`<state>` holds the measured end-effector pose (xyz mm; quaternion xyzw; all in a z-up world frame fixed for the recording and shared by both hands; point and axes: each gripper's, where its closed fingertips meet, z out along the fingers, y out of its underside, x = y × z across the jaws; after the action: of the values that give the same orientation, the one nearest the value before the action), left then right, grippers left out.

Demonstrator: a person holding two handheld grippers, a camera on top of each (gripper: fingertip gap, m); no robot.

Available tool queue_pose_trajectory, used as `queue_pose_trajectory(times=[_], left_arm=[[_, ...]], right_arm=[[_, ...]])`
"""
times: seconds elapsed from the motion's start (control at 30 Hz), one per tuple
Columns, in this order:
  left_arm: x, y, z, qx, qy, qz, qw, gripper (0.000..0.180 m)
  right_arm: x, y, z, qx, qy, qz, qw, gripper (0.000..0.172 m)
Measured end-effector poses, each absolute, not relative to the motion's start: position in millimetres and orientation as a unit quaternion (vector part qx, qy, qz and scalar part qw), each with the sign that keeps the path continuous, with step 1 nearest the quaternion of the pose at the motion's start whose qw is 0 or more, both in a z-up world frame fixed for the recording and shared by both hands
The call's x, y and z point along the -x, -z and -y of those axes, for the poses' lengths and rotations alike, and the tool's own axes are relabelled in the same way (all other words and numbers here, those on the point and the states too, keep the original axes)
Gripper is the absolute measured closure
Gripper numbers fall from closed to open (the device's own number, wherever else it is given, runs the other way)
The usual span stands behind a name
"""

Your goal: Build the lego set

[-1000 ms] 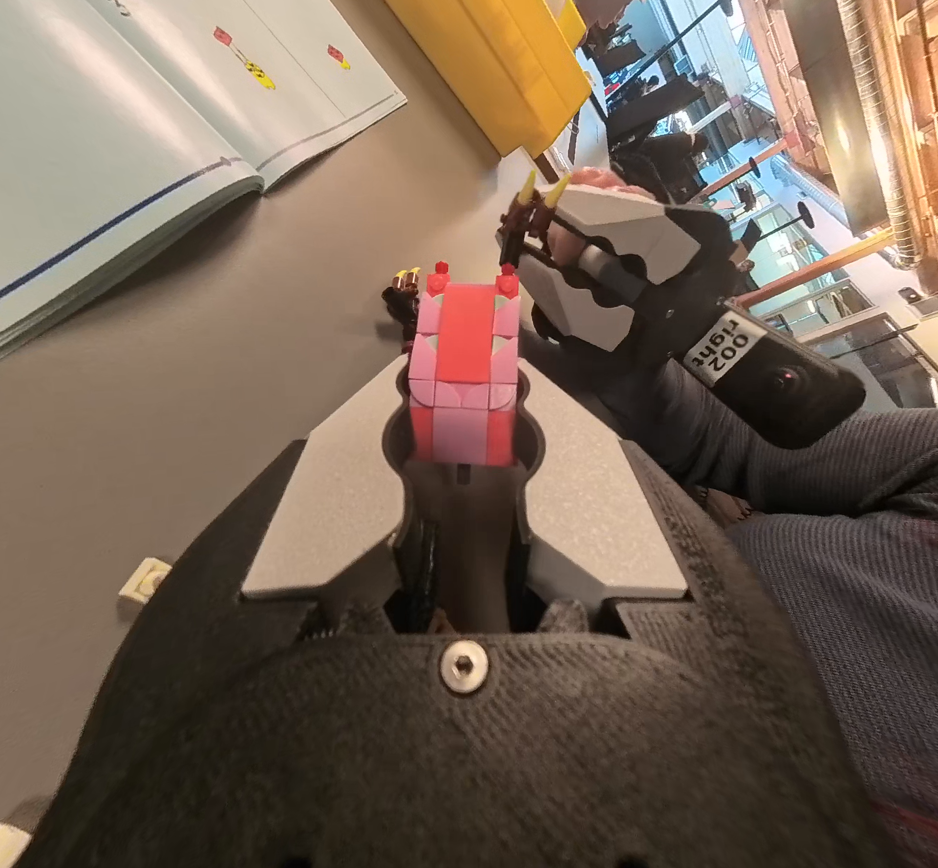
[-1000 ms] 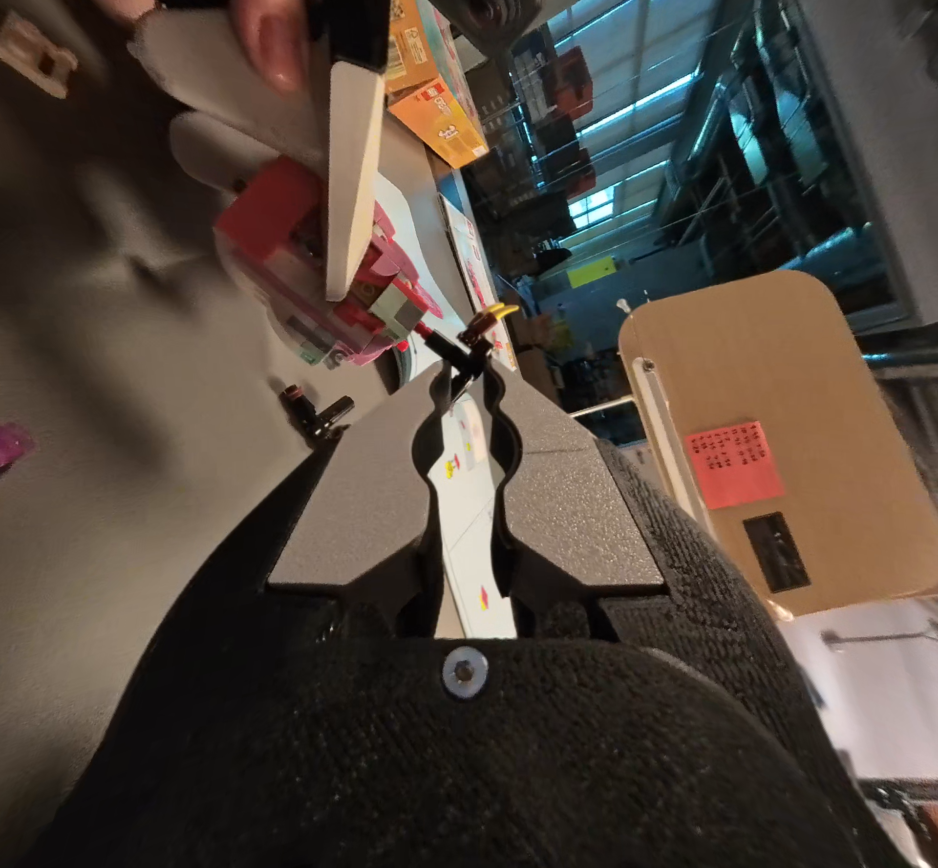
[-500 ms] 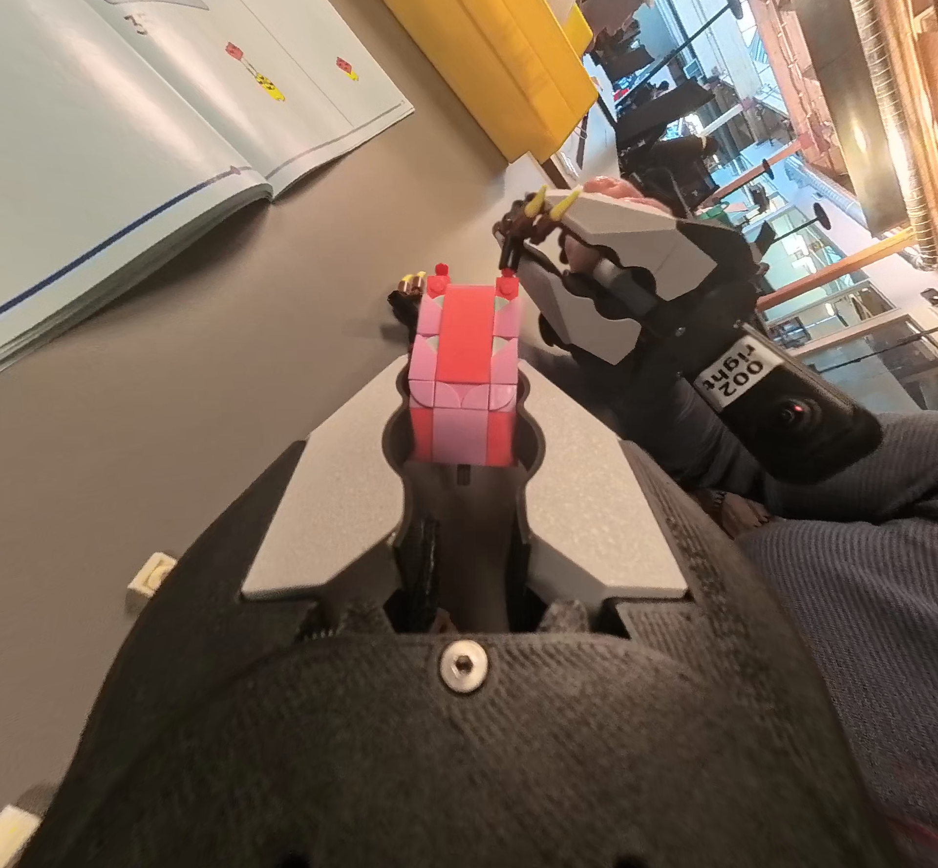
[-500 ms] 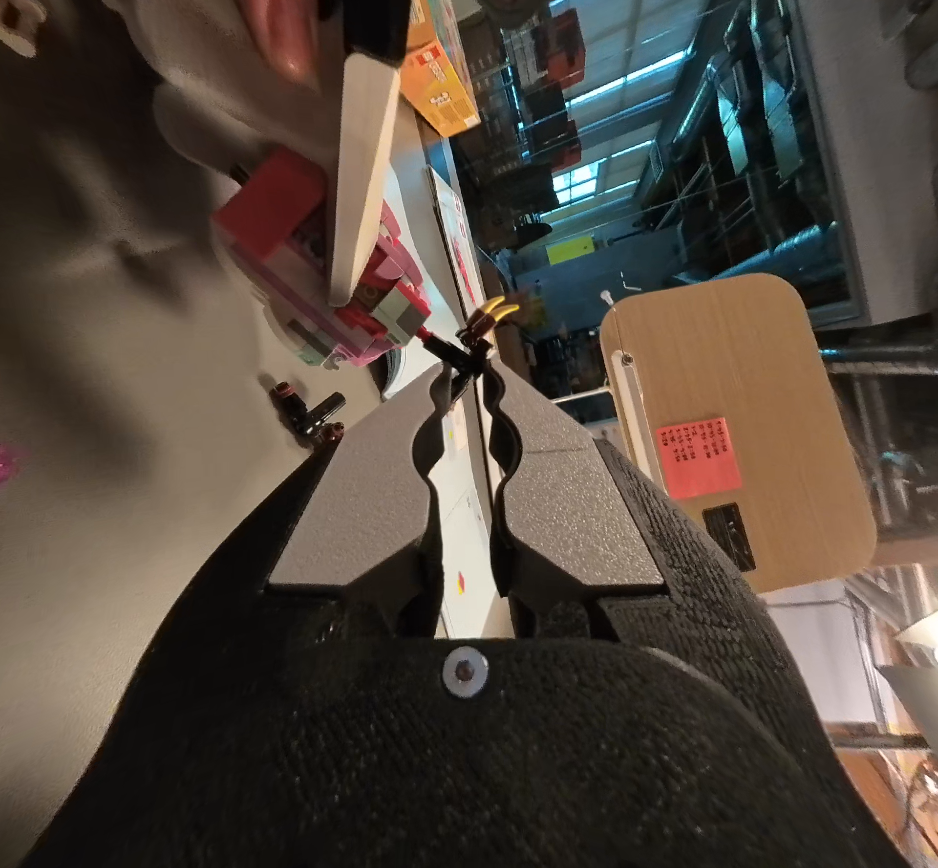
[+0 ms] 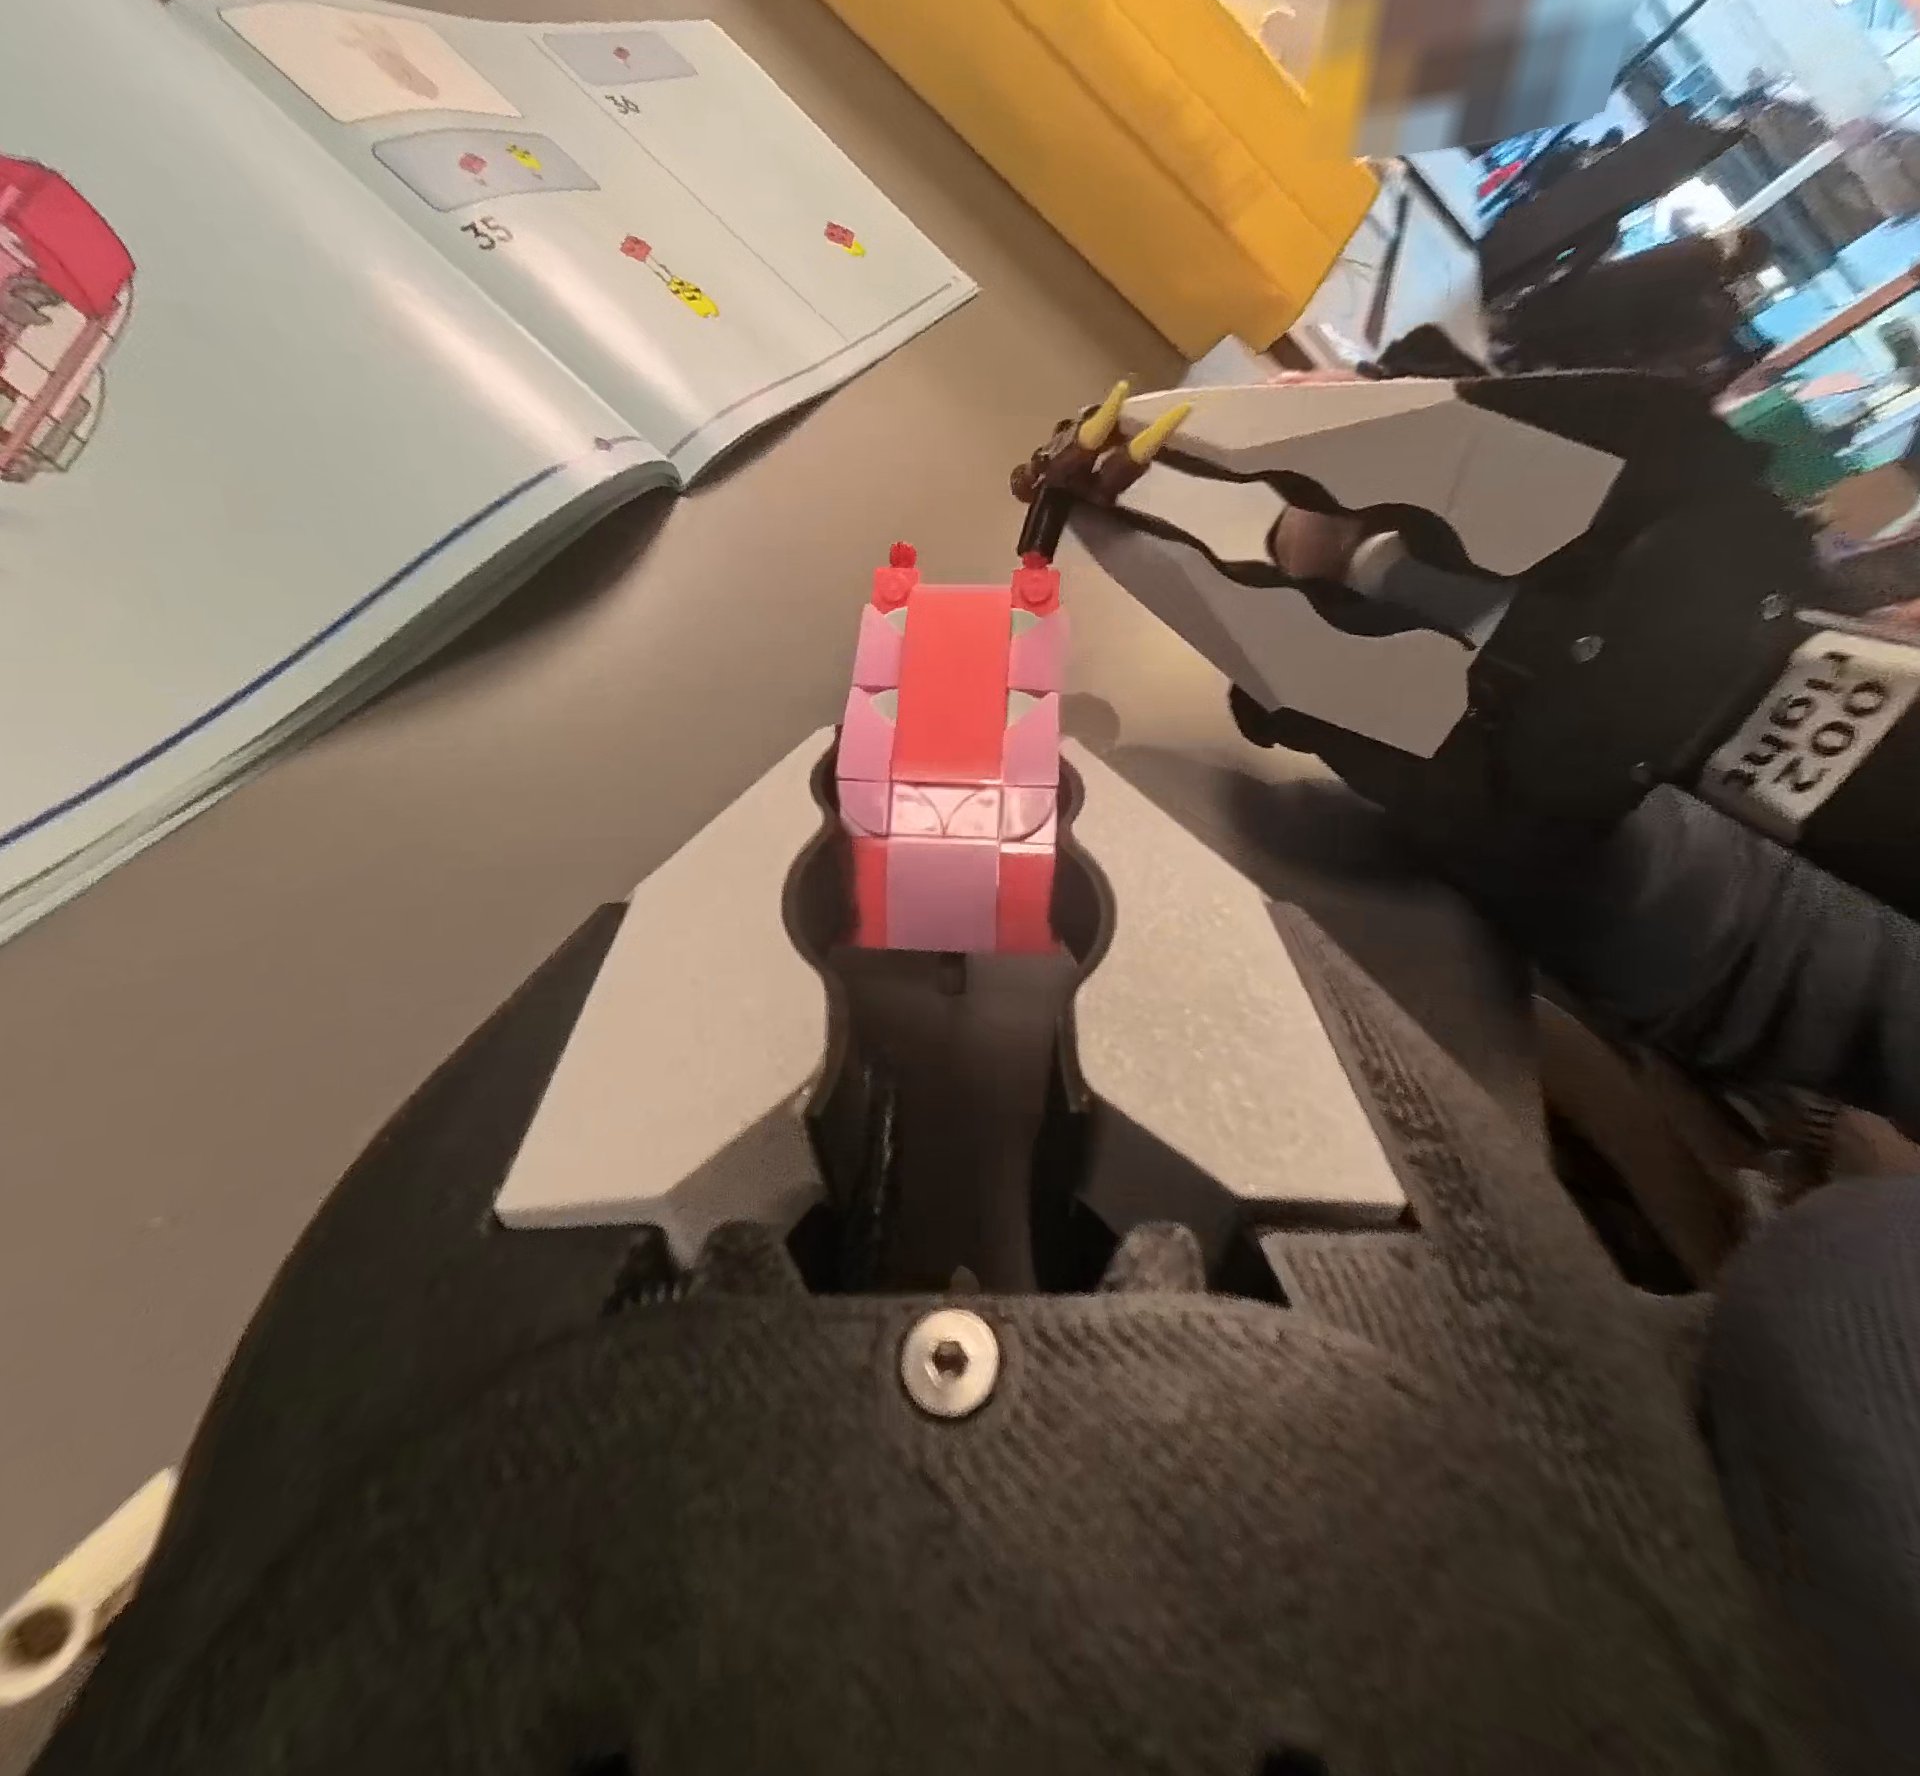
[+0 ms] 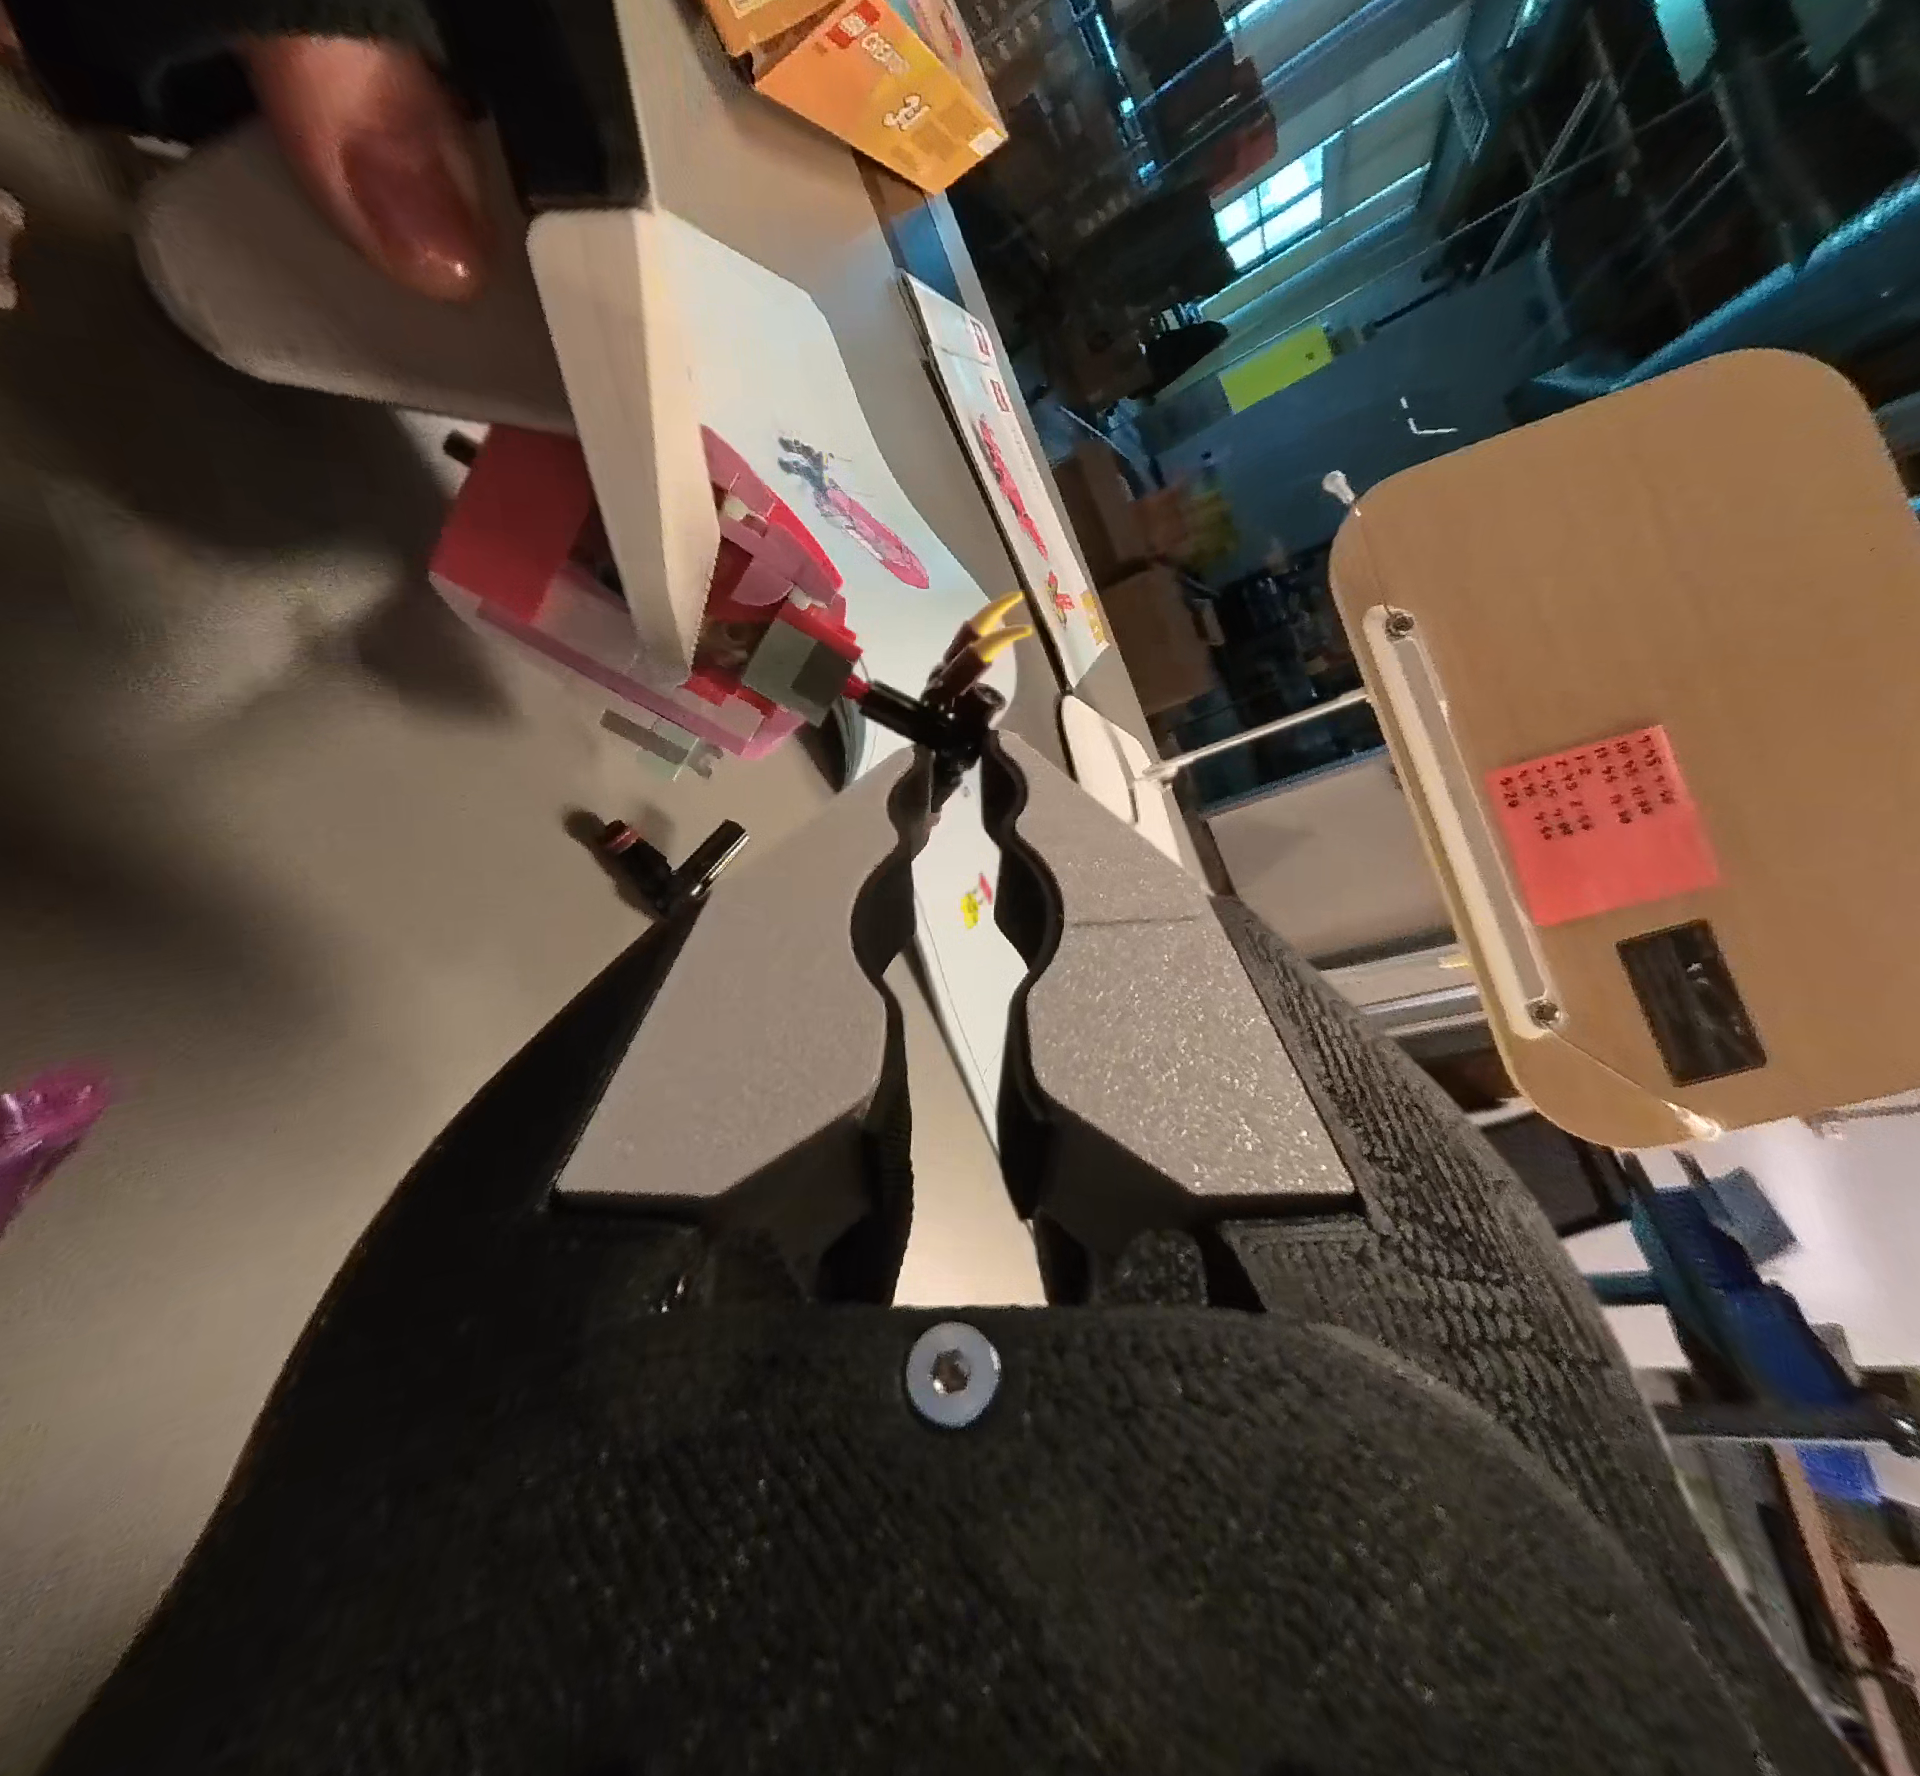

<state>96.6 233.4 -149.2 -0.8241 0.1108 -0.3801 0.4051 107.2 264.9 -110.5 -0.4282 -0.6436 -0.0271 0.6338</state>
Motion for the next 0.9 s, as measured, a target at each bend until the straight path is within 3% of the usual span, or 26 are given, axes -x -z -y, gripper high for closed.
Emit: queue_pose_trajectory(times=[0.13, 0.2, 0.3, 0.5, 0.9], left_arm=[[-88.8, 151.9, -237.2, 0.838, 0.275, -0.164, 0.442, 0.148], [-99.8, 147.0, -235.3, 0.826, 0.266, -0.196, 0.456, 0.148], [-98.3, 151.7, -238.2, 0.833, 0.214, -0.211, 0.464, 0.147], [-79.4, 148.3, -243.5, 0.837, 0.252, -0.147, 0.463, 0.148], [-84.5, 137.1, -243.6, 0.811, 0.211, -0.202, 0.507, 0.147]], right_arm=[[-107.4, 107.3, -261.0, 0.433, -0.007, 0.641, 0.633, 0.172], [-96.8, 108.0, -239.1, 0.429, -0.089, 0.650, 0.621, 0.172], [-88.7, 111.0, -228.5, 0.391, -0.062, 0.668, 0.631, 0.172], [-95.9, 116.2, -245.1, 0.429, -0.073, 0.648, 0.625, 0.172], [-110.6, 106.5, -272.5, 0.481, -0.105, 0.585, 0.644, 0.172]])
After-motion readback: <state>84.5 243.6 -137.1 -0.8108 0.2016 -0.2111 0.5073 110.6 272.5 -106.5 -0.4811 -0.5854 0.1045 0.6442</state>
